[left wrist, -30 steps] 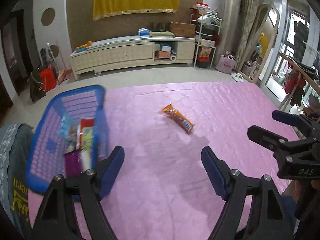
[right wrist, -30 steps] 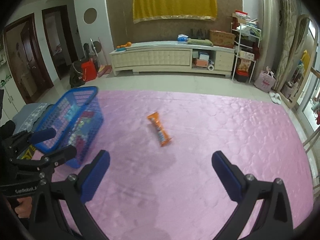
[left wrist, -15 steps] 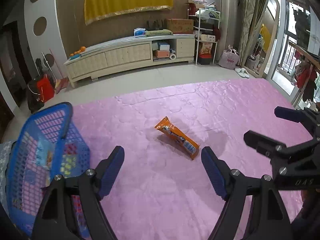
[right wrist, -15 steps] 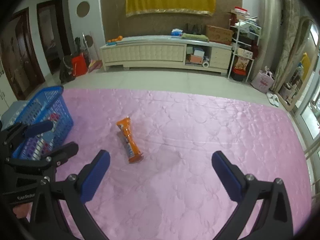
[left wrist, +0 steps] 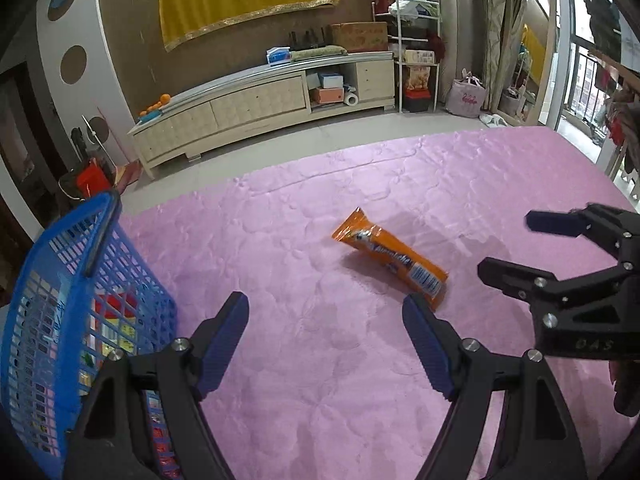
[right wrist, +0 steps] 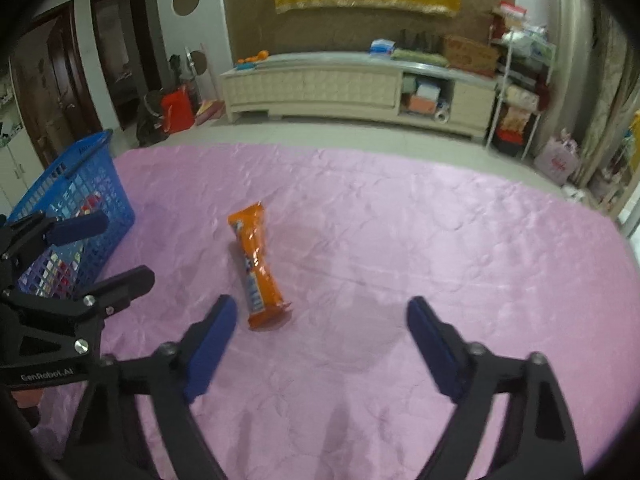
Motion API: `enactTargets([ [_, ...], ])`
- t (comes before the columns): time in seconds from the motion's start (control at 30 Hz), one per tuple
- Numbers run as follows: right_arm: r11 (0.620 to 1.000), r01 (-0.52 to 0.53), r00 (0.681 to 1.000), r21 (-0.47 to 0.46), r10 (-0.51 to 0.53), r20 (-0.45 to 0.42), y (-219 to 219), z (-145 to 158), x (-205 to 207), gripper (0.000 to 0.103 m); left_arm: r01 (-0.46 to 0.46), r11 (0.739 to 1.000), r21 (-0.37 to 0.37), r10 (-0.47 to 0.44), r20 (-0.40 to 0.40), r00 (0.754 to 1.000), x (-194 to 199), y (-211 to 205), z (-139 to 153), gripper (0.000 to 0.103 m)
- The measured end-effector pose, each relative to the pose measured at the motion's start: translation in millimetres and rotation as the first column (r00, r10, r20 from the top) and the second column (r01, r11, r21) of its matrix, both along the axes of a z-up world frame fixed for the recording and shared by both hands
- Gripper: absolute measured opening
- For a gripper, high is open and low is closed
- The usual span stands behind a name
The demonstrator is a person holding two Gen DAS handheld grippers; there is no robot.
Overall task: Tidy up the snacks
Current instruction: 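Move both tools toward the orange snack bar on the table, then grasp the orange snack bar with the right tool and lift it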
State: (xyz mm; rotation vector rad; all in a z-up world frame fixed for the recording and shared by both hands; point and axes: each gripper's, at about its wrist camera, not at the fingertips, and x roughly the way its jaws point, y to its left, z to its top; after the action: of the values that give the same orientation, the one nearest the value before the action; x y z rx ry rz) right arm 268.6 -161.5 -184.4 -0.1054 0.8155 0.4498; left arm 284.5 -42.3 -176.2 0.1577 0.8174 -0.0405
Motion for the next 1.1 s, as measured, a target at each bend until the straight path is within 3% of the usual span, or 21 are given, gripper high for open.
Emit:
enactTargets([
  [0.23,0.997,-0.074,0.997,0.003,0.074,-0.006,22.1,-13.0,10.3,0.074,0.01,1.0,0.008,-0.01,-0.011,1.0,6.9,-1.4,-10.5,0.078],
  [0.4,0.998,-0.063,0.998,-0.027,0.064,0.008,33.0,-20.7,18.3,0.07,-0.032,0.999,0.02,0.033,-0.023,0.999,13.7,0.7,-16.9,0.078],
  [0.6,0.993,-0.095,0.995,-0.072,0.095,-0.004,45.7,-29.0,21.5,0.069,-0.046,0.998,0.033,0.046,0.011,0.999,6.7,10.5,-16.9,0.078],
  [0.8,0.99,-0.112,0.994,-0.082,0.112,-0.005,50.9,-39.6,20.4,0.053,-0.071,0.997,-0.024,0.071,0.004,0.997,8.6,22.1,-15.3,0.078],
  [0.93,0.99,-0.098,0.995,-0.097,0.1,0.013,49.0,-38.8,19.3,0.028,-0.078,0.997,-0.009,0.078,0.018,0.997,7.1,22.3,-14.5,0.078],
  [1.1,0.996,-0.072,0.997,-0.053,0.074,0.034,39.3,-26.0,18.5,0.028,-0.065,0.998,0.013,0.064,0.039,0.997,2.6,19.4,-10.0,0.078],
])
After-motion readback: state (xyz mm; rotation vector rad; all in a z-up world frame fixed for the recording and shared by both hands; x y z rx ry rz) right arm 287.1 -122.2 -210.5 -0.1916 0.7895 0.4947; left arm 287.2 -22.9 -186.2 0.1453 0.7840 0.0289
